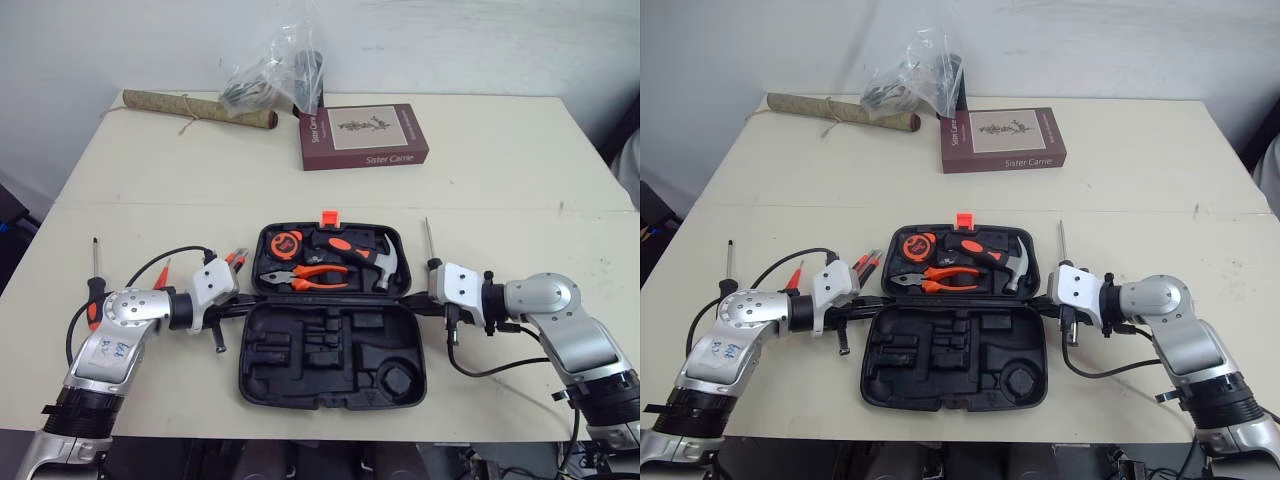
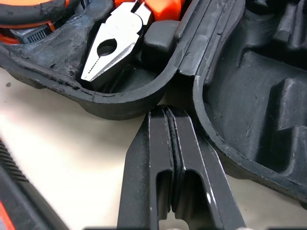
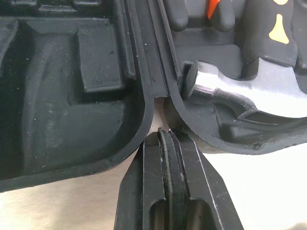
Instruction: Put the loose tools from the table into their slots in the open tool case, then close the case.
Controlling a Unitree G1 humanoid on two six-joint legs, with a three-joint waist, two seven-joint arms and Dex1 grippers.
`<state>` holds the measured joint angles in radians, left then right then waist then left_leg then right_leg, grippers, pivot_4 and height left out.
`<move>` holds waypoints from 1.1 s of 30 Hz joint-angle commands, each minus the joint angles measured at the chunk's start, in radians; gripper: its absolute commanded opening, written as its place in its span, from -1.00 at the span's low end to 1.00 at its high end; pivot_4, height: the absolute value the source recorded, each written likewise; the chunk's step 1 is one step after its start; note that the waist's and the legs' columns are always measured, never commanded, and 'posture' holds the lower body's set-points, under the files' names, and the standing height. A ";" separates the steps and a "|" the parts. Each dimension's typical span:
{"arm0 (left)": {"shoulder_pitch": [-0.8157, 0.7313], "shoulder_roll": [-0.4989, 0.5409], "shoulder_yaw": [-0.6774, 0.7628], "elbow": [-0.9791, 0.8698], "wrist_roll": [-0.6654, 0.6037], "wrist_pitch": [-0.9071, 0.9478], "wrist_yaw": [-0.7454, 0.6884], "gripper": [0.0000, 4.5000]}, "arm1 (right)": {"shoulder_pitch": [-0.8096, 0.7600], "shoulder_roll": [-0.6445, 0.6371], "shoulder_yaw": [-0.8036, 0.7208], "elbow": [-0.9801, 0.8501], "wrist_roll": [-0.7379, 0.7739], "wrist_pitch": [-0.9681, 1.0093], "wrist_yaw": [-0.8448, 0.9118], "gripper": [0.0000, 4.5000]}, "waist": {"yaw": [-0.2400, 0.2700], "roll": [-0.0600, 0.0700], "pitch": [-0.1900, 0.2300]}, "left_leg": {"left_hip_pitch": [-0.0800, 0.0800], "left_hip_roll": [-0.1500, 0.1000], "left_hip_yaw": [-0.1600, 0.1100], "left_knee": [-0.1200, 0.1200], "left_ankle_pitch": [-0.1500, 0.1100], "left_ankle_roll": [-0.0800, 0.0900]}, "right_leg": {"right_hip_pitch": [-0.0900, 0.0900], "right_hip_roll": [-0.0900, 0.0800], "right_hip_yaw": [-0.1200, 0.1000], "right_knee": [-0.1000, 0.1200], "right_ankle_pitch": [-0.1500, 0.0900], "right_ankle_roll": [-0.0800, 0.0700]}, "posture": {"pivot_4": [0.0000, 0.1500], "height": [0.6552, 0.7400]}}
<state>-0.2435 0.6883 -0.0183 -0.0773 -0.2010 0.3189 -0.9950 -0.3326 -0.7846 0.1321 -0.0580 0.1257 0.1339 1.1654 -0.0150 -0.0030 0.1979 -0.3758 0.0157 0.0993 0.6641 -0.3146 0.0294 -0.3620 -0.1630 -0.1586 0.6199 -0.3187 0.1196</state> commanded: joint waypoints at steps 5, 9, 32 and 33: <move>0.091 0.085 0.134 -0.149 -0.100 0.027 -0.028 -1.00 | 0.019 -0.068 -0.152 -0.123 0.182 0.022 0.081 -0.98 | -0.007 0.001 0.002 | -0.001 0.000 0.000 0.000 0.000 0.000 | -0.001 0.000 0.000 0.000 0.000 0.000 | 1.00 1.00; 0.220 0.137 0.325 -0.272 -0.245 0.107 -0.058 -1.00 | 0.112 -0.143 -0.322 -0.196 0.379 0.110 0.160 -0.98 | -0.005 0.000 0.002 | -0.001 0.000 -0.004 -0.001 0.000 0.000 | 0.001 -0.001 0.000 -0.003 0.000 0.000 | 1.00 1.00; 0.610 0.281 1.112 0.682 -0.148 -0.363 0.174 0.98 | 0.404 -0.241 -0.820 0.722 0.277 -0.551 0.214 1.00 | 0.006 0.000 0.002 | 0.005 0.003 0.004 -0.002 -0.010 -0.001 | 0.002 -0.008 0.003 -0.009 0.000 0.000 | 1.00 1.00; 0.610 0.271 1.104 0.660 -0.160 -0.355 0.167 0.98 | 0.398 -0.237 -0.811 0.726 0.280 -0.557 0.219 1.00 | 0.005 0.000 0.002 | 0.005 0.003 0.004 -0.002 -0.012 -0.004 | 0.002 -0.008 0.003 -0.009 0.000 0.000 | 1.00 1.00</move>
<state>0.3540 0.9607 1.0832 0.6149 -0.3359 -0.0305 -0.8188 0.0827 -1.0050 -0.6523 0.6439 0.3775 -0.3960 1.3869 -0.0104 -0.0031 0.1999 -0.3705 0.0188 0.1038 0.6624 -0.3276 0.0241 -0.3605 -0.1708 -0.1555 0.6112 -0.3190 0.1194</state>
